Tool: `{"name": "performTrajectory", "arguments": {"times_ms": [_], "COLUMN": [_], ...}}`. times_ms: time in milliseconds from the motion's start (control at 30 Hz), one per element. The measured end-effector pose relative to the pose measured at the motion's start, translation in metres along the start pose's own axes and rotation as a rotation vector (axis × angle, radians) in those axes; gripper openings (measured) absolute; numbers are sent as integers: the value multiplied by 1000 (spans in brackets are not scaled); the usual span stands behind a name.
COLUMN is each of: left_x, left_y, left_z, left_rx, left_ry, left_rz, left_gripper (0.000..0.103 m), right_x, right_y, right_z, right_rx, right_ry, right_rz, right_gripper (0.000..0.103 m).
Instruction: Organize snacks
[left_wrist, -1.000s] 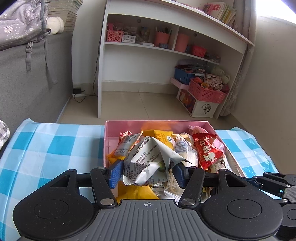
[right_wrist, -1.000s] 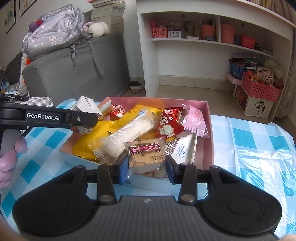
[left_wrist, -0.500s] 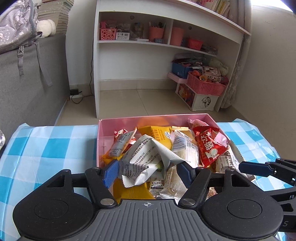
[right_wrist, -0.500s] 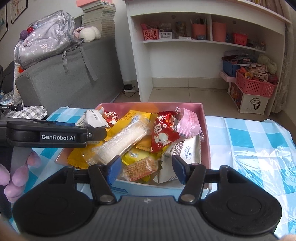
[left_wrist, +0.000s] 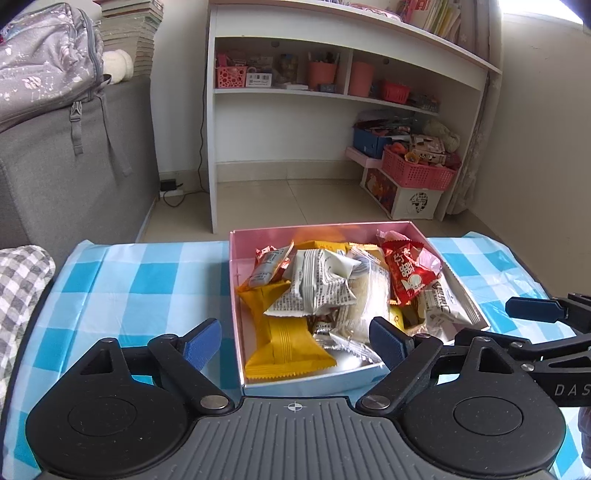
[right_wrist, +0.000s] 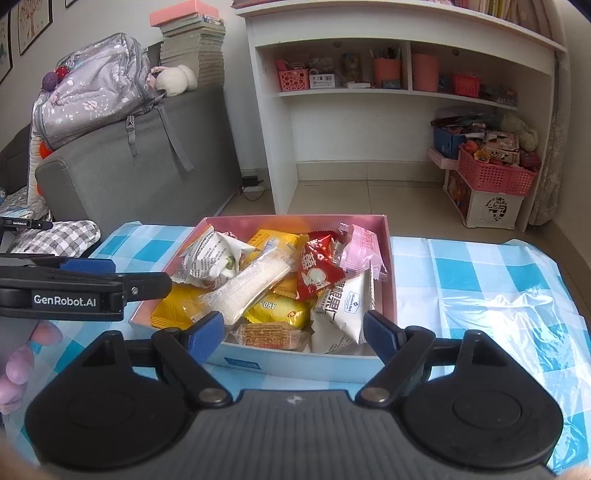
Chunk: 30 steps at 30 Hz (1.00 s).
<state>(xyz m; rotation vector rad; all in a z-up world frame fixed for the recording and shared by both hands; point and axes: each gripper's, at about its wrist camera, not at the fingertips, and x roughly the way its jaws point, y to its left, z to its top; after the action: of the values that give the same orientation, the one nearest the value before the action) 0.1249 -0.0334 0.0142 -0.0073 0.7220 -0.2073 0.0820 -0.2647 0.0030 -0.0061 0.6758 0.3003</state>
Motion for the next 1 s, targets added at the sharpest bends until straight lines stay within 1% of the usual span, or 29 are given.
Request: {"name": "performTrajectory", "arguments": {"times_ms": [133,200,367,500,667,800,1000], "left_x": [-22,-34,-61,-80,-100,-109,-115], "left_y": [0,0,6,7,3,4,4], "left_z": [-9,-14,-29,-38,-50,-55,-58], "left_rx": [9,5,-43,-60,-16,-28,-24], "left_ry": [17,28,62,76,57,63,65], "left_rz": [45,72,127,156,208,191,195], "left_gripper": [94,96,97,99,100,100,100], "right_x": [-13,-19,-31,-40,-47,-50,-51], "right_y": [6,9,21,33,38,44,52], "right_z": [0,0,-2,-11,-19,-21,-21], "right_rx": [12,23,43,43,84,74,64], "right_ry": [11,22,45,80,117,128,129], "right_rz": [-32,-54,-106,-133,-142,-156,-159], "right_gripper": [93,95,102,103,103,103,103]}}
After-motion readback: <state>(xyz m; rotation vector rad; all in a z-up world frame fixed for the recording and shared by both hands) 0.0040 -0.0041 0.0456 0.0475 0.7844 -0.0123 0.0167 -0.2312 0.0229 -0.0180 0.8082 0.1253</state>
